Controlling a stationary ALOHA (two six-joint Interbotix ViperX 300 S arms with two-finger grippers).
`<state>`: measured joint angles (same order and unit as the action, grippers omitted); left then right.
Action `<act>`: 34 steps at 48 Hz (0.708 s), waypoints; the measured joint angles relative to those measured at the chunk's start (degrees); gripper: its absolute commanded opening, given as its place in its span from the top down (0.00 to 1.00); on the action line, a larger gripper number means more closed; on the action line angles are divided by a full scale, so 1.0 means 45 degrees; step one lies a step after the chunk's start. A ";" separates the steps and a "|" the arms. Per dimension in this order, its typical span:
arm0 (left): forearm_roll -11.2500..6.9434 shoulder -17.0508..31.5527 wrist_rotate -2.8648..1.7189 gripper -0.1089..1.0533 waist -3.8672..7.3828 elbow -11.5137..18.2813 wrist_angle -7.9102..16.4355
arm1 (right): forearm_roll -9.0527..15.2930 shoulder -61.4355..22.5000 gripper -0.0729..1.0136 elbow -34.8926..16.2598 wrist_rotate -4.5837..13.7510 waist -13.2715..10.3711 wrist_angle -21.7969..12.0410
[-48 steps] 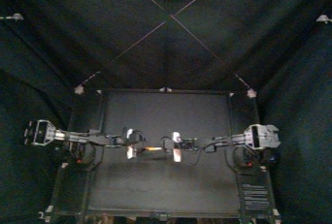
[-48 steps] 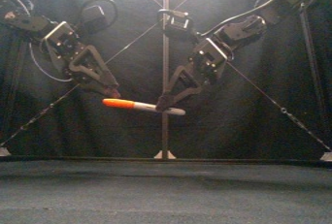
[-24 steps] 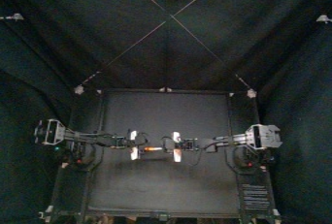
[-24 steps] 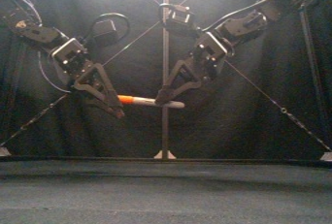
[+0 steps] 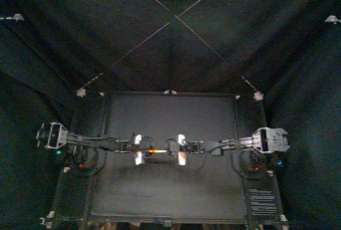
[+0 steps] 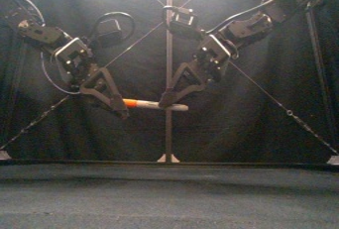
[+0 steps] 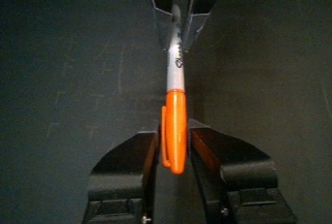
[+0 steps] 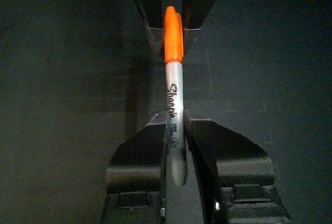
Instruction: Uncap the pen
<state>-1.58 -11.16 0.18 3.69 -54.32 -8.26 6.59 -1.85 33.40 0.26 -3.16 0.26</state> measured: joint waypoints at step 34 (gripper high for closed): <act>0.0020 -0.0449 0.0000 0.43 0.0039 -0.0391 0.0332 | -0.0176 0.0684 0.47 0.1035 0.0078 0.0000 -0.0098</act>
<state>-1.49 -13.18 0.18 3.87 -56.07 -6.77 5.80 1.23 38.06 0.62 -3.16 -0.18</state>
